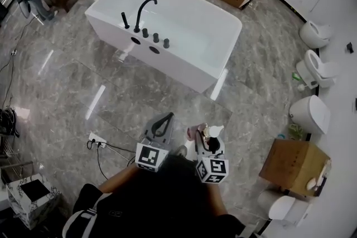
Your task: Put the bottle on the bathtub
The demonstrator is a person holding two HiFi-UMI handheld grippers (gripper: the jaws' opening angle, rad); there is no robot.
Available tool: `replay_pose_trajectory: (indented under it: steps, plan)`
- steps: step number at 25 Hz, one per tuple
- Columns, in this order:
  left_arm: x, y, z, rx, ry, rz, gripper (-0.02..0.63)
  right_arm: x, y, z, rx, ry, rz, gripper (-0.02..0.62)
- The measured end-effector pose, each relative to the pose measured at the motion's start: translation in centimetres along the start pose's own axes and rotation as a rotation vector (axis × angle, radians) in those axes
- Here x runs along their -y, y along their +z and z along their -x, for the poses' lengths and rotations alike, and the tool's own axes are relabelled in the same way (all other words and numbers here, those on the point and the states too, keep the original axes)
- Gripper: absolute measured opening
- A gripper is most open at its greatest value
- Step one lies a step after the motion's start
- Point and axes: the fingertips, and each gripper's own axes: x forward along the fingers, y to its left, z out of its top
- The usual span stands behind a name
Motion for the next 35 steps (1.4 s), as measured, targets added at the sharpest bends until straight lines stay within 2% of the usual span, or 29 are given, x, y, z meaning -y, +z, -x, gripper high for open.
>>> replay_pose_trajectory:
  steps: [9, 14, 20, 26, 35]
  plan:
    - [-2.6, -1.5, 0.5, -0.025, -0.044, 0.016, 0.015, -1.8, 0.4, -1.9, 0.021, -0.033, -0.017, 0.209]
    - [-4.1, -0.6, 0.1, 0.002, -0.03, 0.04, 0.015, -2.2, 1.0, -3.4, 0.015, -0.028, -0.016, 0.209]
    - [-6.0, -0.7, -1.6, -0.002, -0.018, 0.023, 0.015, -2.1, 1.6, -6.4, 0.013, -0.015, -0.012, 0.209]
    - [-8.2, -0.2, -4.3, -0.017, 0.002, 0.017, 0.015, -1.2, 3.4, -9.7, 0.017, -0.002, -0.022, 0.209]
    - [-11.8, 1.7, -11.7, -0.037, 0.022, 0.005, 0.015, 2.4, 7.4, -16.7, -0.002, 0.016, -0.021, 0.209]
